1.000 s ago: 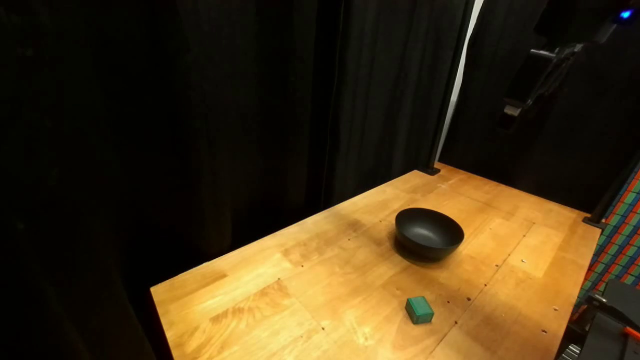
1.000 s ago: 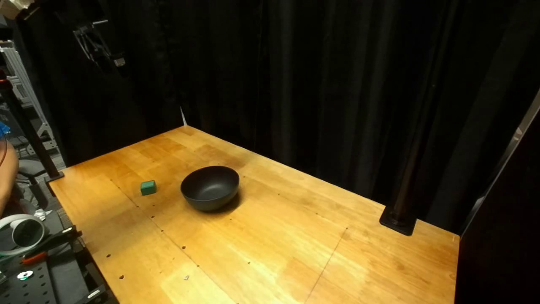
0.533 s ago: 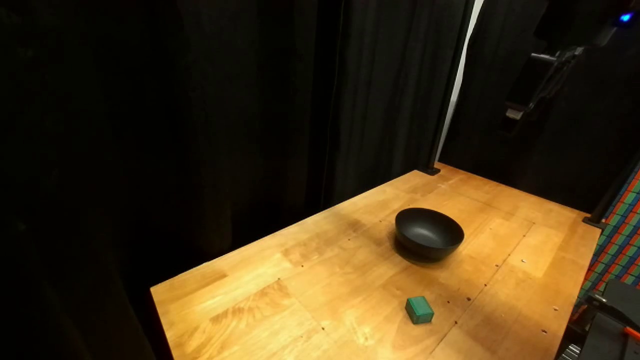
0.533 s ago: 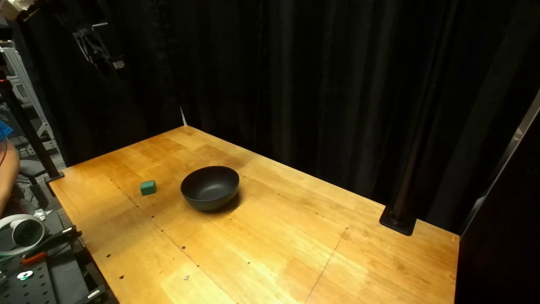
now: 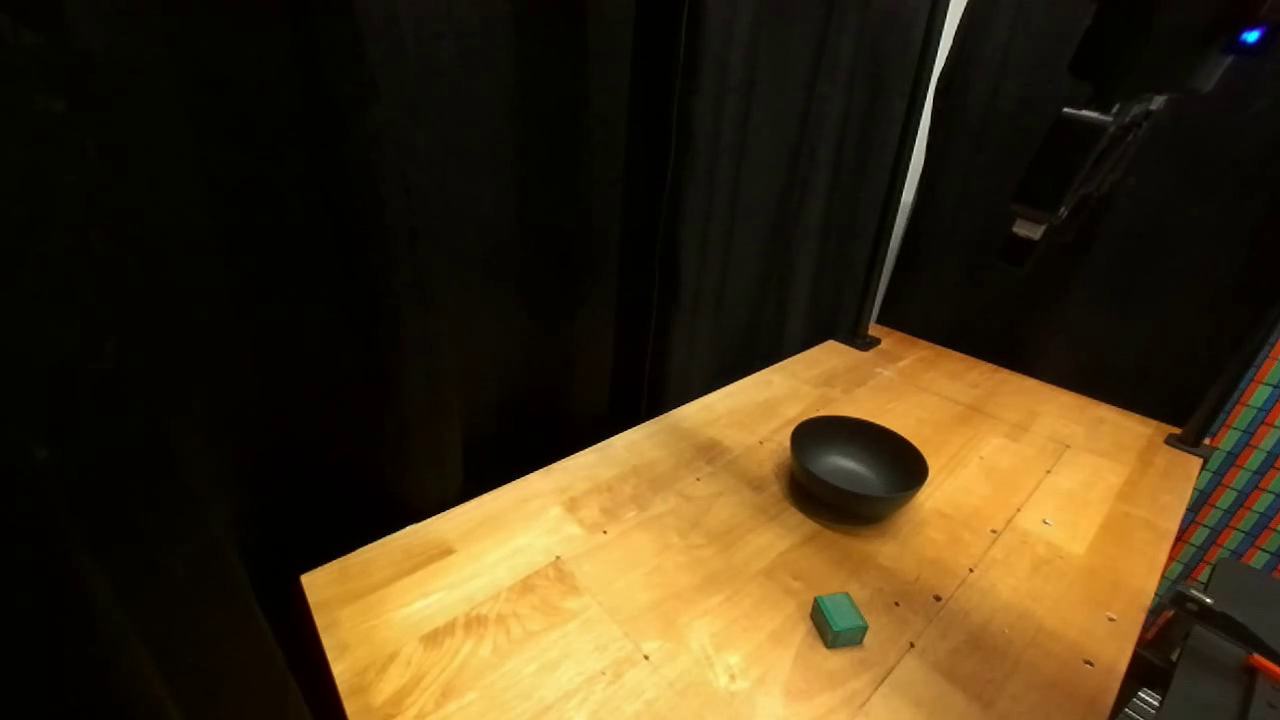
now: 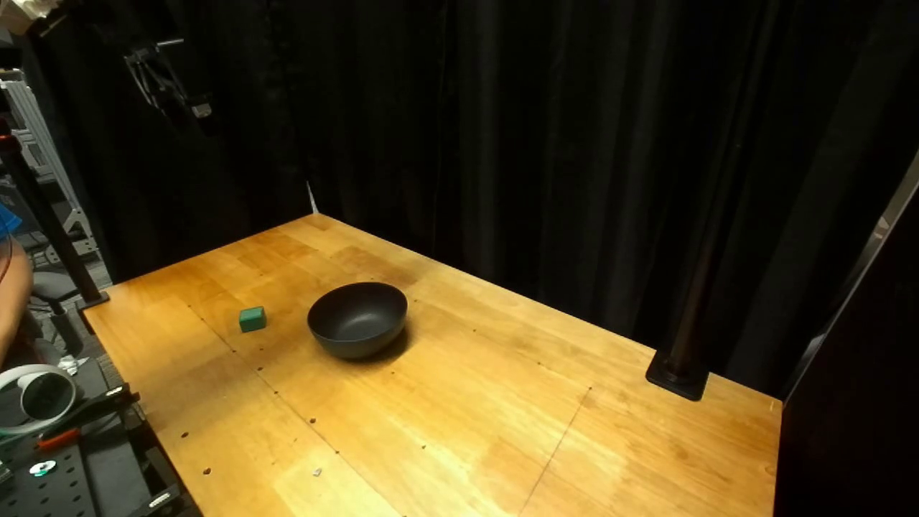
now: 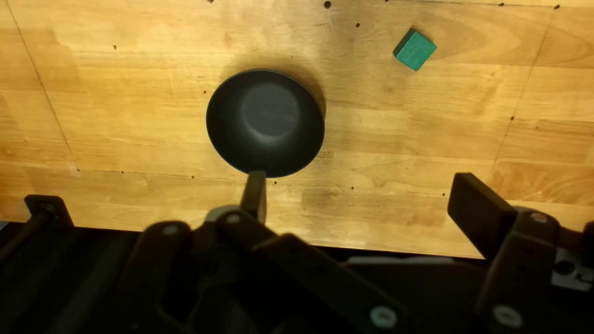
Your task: Put the green block inside the black bowl
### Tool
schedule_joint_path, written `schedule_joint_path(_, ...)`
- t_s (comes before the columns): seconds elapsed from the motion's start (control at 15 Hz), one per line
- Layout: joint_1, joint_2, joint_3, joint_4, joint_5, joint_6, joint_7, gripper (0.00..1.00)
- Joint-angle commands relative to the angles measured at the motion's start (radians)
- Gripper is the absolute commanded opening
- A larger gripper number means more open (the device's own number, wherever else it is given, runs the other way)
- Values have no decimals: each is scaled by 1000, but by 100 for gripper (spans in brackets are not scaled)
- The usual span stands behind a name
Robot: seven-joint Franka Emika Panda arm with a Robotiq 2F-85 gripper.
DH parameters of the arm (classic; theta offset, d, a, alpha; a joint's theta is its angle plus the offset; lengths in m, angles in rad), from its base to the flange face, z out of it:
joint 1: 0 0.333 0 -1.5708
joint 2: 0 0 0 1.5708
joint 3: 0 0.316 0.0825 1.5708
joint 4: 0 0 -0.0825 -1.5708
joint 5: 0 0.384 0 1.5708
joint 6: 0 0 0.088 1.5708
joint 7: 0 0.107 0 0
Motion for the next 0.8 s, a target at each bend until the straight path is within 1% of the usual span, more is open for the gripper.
schedule_joint_path(0.0,40,95,-18,49,50,-65,1,100)
schedule_joint_path(0.2,63,223,-8,80,100,-37,2,100)
schedule_joint_path(0.4,76,362,-3,105,103,83,-4,100)
schedule_joint_path(0.6,76,485,-10,108,81,245,-2,100)
schedule_joint_path(0.73,79,569,-23,104,115,320,-25,100)
